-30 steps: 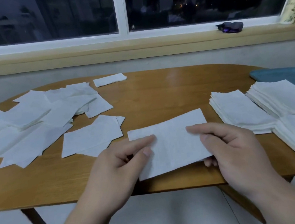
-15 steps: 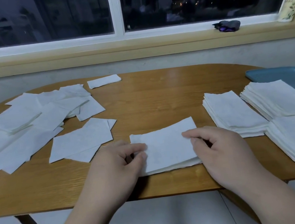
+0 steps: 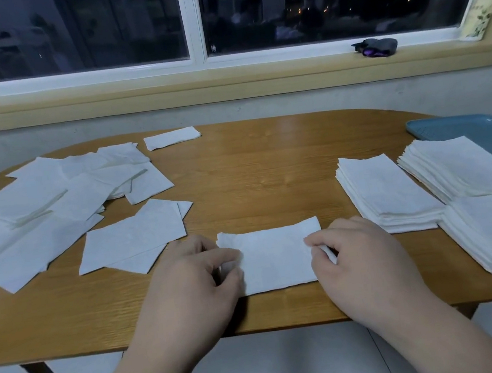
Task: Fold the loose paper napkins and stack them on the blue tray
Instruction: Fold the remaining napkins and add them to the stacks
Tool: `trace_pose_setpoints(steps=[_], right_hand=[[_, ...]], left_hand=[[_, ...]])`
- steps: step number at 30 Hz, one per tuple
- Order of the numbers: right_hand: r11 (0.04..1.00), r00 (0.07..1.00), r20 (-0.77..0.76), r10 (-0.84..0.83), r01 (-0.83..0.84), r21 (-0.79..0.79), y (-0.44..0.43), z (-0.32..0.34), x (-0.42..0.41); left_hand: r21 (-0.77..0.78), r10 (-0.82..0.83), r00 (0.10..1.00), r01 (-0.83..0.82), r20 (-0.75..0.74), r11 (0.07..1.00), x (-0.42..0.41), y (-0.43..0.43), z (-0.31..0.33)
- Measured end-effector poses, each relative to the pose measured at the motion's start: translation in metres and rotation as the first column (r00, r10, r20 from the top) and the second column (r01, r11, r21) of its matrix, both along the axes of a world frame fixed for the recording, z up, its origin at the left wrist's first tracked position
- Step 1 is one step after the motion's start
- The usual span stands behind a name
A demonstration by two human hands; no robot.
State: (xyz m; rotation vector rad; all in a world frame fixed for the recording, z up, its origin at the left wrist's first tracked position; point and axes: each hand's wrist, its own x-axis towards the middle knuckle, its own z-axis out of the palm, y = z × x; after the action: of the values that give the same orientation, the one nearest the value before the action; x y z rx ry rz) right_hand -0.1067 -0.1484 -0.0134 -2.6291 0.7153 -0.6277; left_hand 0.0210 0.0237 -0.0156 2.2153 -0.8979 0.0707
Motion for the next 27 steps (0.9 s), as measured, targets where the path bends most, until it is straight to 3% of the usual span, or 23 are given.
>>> trace_pose_setpoints(steps=[6, 10, 19, 27], right_hand=[[0.999, 0.999, 0.040, -0.012, 0.014, -0.043, -0.001, -0.001, 0.000], [0.992, 0.993, 0.057, 0.107, -0.103, -0.079, -0.003, -0.005, 0.000], [0.983, 0.986, 0.027, 0.163, -0.160, -0.084, -0.004, -0.007, 0.000], [0.981, 0.985, 0.063, 0.161, -0.153, -0.123, -0.005, -0.011, 0.001]], left_hand=[[0.010, -0.015, 0.994, 0.014, 0.111, 1.000, 0.001, 0.000, -0.006], [0.050, -0.098, 0.975, 0.090, 0.198, 0.995, 0.004, 0.000, -0.008], [0.088, -0.181, 0.970, 0.168, 0.165, 0.982, 0.008, 0.004, -0.008], [0.108, -0.146, 0.960, 0.123, 0.239, 0.986, 0.005, 0.005, -0.008]])
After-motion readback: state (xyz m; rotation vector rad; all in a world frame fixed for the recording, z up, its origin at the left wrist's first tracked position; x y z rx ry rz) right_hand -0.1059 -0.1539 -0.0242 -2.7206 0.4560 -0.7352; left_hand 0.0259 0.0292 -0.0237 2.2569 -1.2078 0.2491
